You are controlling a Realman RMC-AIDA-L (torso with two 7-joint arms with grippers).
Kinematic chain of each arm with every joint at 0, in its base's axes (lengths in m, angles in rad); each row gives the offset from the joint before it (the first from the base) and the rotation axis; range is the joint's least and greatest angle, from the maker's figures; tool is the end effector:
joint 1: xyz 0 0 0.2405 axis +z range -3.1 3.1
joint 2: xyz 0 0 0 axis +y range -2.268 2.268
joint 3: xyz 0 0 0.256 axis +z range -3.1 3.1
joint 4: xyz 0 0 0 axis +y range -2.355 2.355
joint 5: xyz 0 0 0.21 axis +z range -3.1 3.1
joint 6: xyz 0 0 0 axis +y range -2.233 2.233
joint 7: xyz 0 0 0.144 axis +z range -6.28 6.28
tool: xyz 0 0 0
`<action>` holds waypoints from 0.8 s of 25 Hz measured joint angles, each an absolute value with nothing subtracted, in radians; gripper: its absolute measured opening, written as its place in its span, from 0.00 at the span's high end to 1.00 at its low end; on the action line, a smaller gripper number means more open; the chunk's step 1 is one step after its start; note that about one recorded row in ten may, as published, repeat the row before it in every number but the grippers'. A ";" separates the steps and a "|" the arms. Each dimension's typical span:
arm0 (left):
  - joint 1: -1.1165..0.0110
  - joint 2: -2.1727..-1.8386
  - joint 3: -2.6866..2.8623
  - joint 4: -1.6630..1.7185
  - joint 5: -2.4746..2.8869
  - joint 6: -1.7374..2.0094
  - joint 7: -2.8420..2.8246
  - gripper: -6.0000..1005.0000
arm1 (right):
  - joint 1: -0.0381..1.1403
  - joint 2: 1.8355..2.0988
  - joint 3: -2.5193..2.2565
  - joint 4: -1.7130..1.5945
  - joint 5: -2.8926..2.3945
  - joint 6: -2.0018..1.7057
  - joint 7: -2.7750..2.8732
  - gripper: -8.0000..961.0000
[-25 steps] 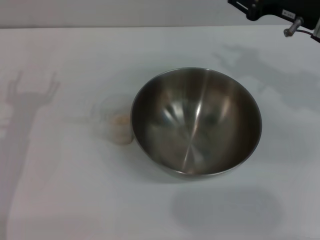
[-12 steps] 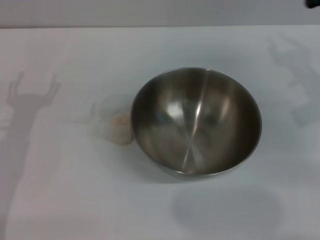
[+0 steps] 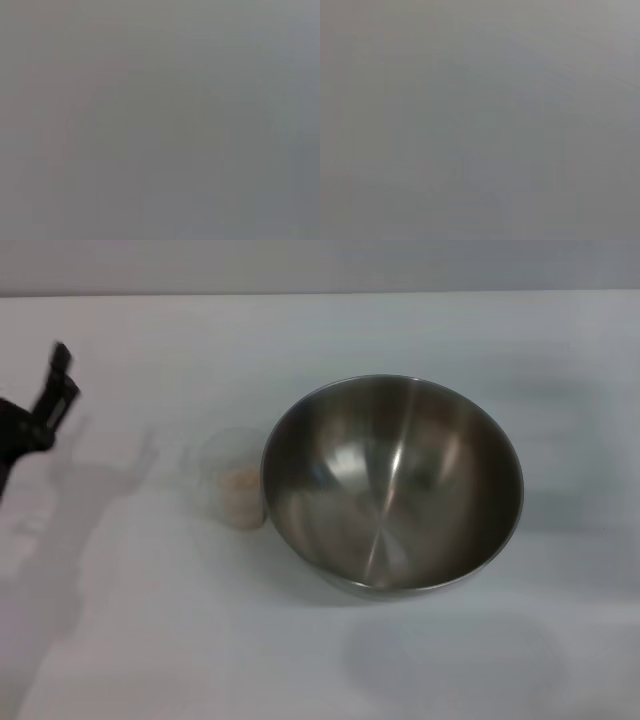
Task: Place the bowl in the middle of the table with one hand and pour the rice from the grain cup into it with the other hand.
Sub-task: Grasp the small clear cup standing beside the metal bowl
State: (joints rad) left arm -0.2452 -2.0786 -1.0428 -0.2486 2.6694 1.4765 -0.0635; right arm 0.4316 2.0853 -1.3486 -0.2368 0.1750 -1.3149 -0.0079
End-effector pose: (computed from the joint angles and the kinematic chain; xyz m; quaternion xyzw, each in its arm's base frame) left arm -0.3127 0.2713 -0.0035 -0.6937 -0.1063 -0.3630 0.6130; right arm 0.3200 0.3468 0.0697 -0.5723 0.1094 0.3162 0.7487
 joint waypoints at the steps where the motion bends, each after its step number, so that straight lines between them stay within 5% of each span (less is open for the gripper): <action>1: -0.240 -2.079 -1.028 -0.250 2.668 1.475 -0.059 0.22 | 0.432 2.084 -1.346 -0.229 0.185 -1.313 0.010 0.62; 20: -0.178 -2.078 -0.802 -0.262 2.668 1.384 -0.062 0.23 | 0.441 2.075 -1.272 -0.218 0.196 -1.262 0.011 0.62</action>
